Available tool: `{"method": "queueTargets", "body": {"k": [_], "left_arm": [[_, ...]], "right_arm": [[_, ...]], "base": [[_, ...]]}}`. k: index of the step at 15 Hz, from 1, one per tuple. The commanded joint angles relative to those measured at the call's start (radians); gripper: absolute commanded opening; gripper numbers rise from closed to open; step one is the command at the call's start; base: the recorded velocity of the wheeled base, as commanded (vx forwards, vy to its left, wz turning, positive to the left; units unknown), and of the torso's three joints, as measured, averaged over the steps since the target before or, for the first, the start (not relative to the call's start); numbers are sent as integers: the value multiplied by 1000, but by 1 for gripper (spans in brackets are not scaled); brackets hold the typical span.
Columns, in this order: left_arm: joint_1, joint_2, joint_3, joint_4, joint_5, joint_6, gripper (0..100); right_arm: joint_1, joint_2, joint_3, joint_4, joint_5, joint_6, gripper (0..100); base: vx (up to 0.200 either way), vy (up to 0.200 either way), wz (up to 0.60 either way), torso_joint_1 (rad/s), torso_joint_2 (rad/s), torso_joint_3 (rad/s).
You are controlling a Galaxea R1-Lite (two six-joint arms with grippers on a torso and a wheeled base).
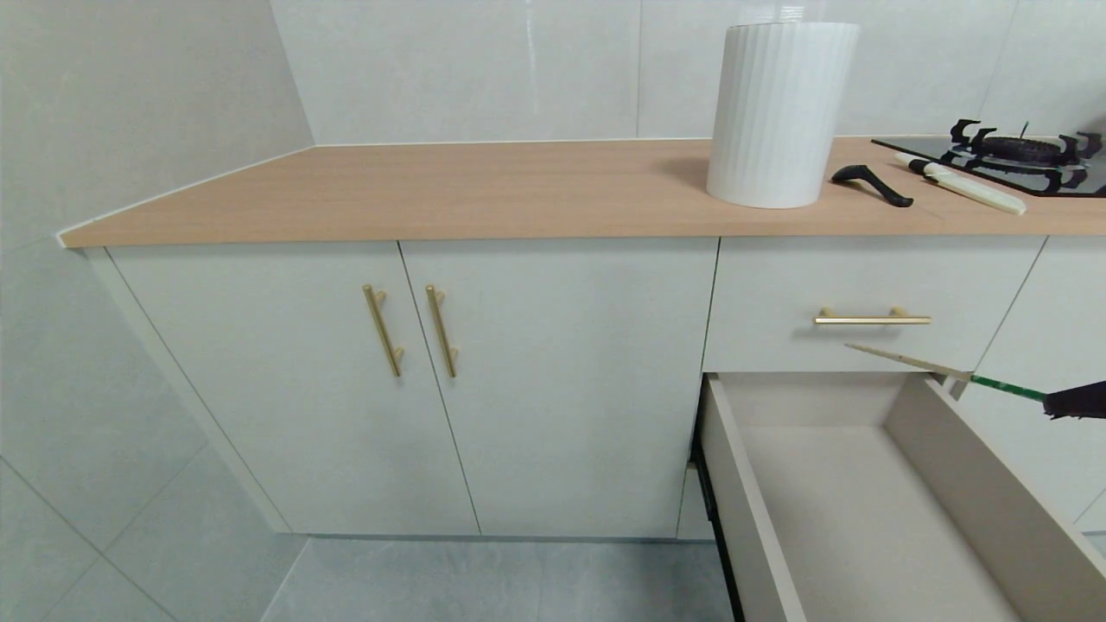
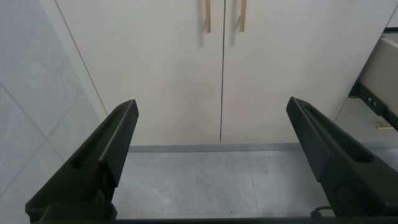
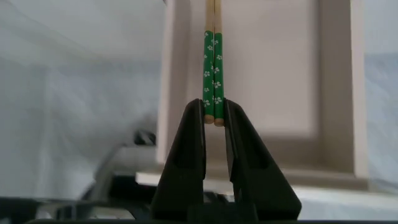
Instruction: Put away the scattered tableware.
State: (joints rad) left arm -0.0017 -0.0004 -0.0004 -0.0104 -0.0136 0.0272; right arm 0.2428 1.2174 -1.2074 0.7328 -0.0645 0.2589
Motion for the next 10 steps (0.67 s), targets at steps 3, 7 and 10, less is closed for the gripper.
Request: {"method": "queueTargets", "body": {"k": [3, 7, 10], "left_arm": [[0, 0, -1, 0, 0, 0, 100], [0, 0, 0, 0, 0, 0, 100], [0, 0, -1, 0, 0, 0, 100]], "right_arm": [[67, 162, 8, 27, -15, 11, 0], [67, 367, 25, 13, -17, 28, 0], [67, 485, 89, -128, -18, 28, 0]], "base": [[0, 0, 0, 0, 0, 0], [0, 0, 0, 0, 0, 0], [0, 0, 0, 0, 0, 0]]}}
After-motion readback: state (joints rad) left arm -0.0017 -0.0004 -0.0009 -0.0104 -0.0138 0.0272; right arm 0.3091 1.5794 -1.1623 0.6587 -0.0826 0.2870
